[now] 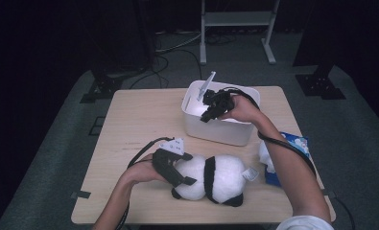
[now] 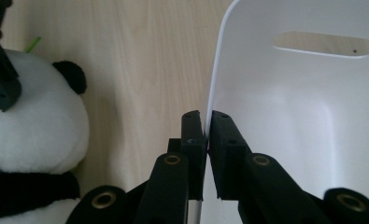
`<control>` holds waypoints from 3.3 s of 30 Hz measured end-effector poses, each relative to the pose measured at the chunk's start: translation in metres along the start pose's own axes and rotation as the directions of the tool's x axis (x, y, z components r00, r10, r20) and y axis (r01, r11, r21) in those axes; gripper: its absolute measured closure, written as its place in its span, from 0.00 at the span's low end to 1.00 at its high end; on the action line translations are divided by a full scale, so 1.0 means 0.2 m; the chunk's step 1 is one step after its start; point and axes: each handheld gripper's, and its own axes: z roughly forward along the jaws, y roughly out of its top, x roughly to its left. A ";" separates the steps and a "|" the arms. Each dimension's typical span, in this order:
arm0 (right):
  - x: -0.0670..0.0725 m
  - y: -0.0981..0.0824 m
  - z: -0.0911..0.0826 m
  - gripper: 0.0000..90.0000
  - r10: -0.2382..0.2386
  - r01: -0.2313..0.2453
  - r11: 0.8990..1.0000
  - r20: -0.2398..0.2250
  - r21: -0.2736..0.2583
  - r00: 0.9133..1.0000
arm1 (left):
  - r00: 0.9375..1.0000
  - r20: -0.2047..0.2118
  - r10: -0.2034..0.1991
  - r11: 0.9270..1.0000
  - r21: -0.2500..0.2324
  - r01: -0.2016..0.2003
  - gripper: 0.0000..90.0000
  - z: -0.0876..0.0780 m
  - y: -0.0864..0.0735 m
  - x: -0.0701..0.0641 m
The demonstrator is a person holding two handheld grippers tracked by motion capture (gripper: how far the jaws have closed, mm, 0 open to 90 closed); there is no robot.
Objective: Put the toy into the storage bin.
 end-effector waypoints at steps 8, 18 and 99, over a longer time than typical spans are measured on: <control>0.10 0.06 0.02 0.93 -0.052 0.052 0.999 -0.036 0.006 0.998 | 1.000 -0.007 0.002 1.000 0.001 -0.002 0.12 0.00 0.00 -0.01; 0.17 0.08 0.03 0.93 -0.091 0.093 0.996 -0.075 0.016 0.993 | 1.000 -0.002 0.001 1.000 0.005 -0.001 0.12 -0.01 0.00 -0.01; 0.64 -0.19 0.05 0.25 0.026 -0.010 0.997 -0.198 0.079 0.980 | 1.000 0.011 -0.014 1.000 -0.014 0.014 0.12 -0.02 -0.01 0.00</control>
